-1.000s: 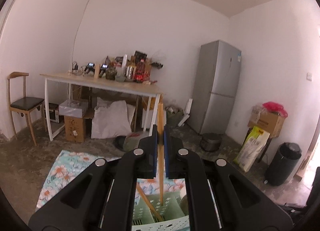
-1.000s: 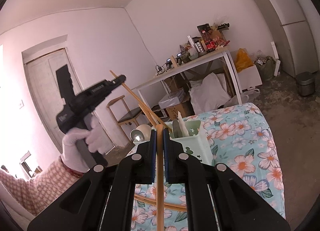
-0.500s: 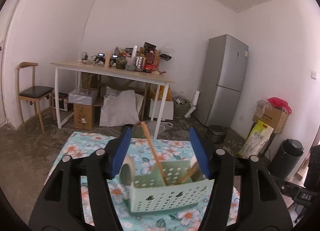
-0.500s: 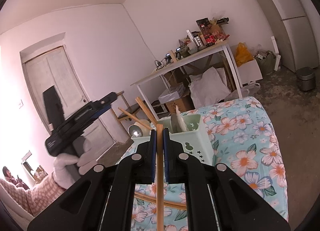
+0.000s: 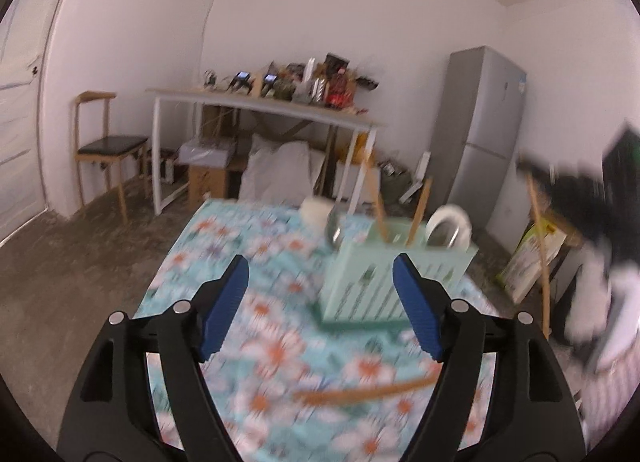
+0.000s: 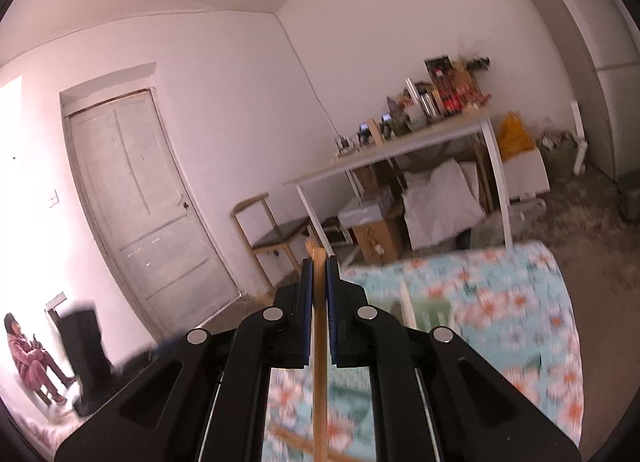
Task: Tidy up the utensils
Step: 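Open the left gripper to drop its chopstick into the caddy while the right holds its chopstick, then lower the right gripper's chopstick into the caddy and open the gripper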
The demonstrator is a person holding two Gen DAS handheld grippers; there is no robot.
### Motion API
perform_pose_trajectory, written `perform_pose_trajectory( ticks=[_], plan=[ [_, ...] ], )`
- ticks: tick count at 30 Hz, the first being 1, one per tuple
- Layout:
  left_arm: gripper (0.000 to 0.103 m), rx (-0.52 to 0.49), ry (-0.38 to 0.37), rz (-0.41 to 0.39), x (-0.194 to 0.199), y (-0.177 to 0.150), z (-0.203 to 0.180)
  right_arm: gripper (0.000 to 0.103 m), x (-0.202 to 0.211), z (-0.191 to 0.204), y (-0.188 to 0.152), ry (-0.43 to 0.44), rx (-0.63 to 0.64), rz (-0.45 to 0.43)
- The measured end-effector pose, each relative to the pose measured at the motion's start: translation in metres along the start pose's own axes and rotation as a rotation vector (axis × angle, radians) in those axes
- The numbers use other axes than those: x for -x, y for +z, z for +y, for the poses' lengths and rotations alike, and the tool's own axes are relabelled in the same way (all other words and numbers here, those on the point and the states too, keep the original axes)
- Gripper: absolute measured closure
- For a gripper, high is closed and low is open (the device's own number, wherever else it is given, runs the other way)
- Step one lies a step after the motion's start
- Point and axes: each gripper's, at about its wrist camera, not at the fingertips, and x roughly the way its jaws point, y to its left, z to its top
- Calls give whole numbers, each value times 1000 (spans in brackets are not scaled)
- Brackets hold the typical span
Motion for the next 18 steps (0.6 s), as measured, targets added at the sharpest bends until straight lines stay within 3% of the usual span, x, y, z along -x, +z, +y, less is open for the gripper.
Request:
perform_pose_trajectory(
  ticks=[10, 18],
  plan=[
    [32, 106, 89, 75, 21, -39, 57, 96, -63, 19, 64, -36, 52, -176],
    [32, 135, 130, 67, 26, -41, 74, 96, -105, 20, 86, -109, 94, -225]
  ],
)
